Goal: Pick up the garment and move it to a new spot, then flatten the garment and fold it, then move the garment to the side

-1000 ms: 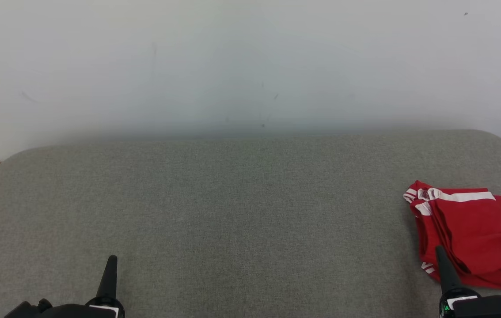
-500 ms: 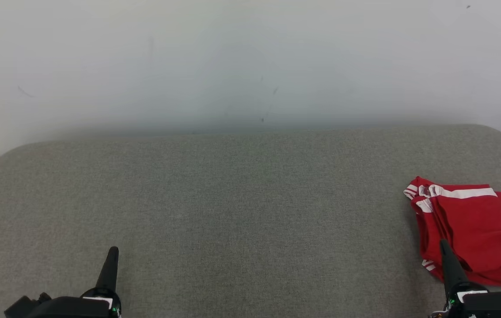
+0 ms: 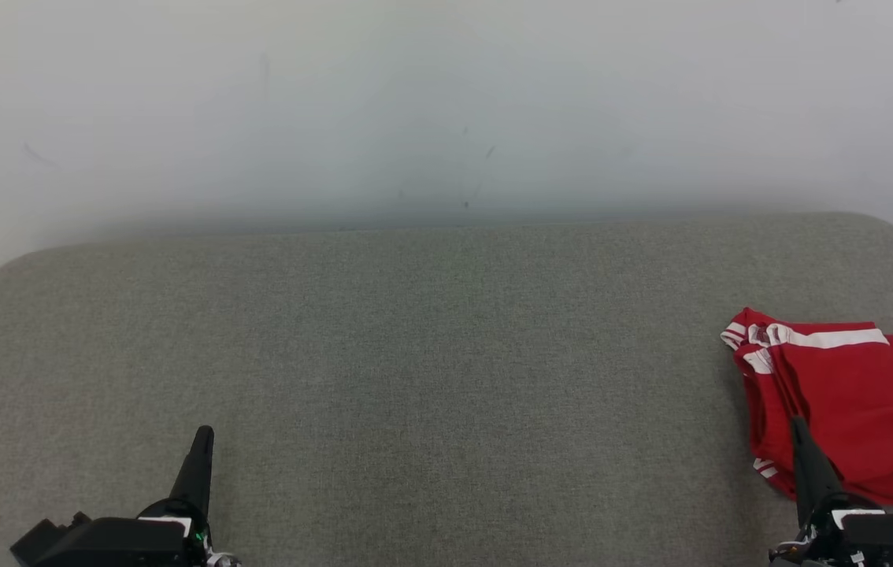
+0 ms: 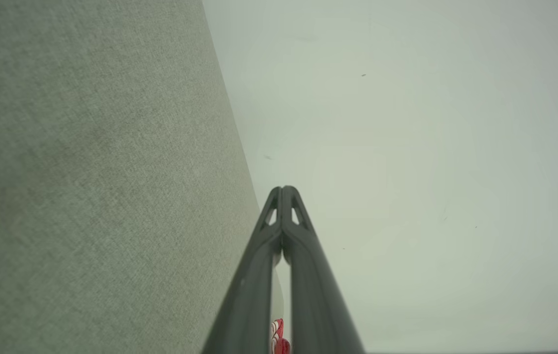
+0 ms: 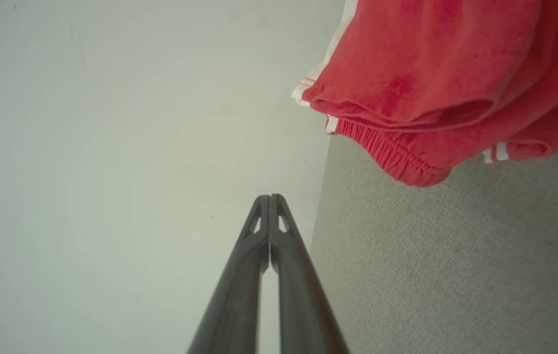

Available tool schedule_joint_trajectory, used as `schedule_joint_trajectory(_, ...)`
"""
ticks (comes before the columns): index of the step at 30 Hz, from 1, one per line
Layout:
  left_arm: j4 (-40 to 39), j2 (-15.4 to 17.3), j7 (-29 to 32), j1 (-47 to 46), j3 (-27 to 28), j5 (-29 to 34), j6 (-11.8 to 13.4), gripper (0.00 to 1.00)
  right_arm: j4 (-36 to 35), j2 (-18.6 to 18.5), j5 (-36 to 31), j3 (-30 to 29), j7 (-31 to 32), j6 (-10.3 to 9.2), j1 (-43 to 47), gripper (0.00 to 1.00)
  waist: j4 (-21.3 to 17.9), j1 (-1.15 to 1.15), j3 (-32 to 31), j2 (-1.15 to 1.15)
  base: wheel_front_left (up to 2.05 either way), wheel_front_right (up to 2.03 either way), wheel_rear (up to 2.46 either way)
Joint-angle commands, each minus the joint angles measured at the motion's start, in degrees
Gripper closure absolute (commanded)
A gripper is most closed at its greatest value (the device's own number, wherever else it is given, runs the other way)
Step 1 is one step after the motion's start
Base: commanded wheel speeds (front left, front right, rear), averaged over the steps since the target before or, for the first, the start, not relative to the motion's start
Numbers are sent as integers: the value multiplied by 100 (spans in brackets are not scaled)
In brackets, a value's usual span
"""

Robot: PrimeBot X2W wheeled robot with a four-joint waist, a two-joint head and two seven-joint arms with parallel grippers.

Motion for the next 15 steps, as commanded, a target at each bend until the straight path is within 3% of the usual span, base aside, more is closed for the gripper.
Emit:
schedule_joint_trajectory(1, 2, -7, 47, -116, 29, -167, -58, 100, -36, -22, 138, -28, 41, -11, -57, 100, -2, 0, 14, 0, 0, 0, 0)
schedule_joint_trajectory(15, 47, -17, 183, -229, 59, -630, -73, 100, -36, -28, 610, -88, 91, -11, -125, 100, -15, 0, 107, 0, 0, 0, 0)
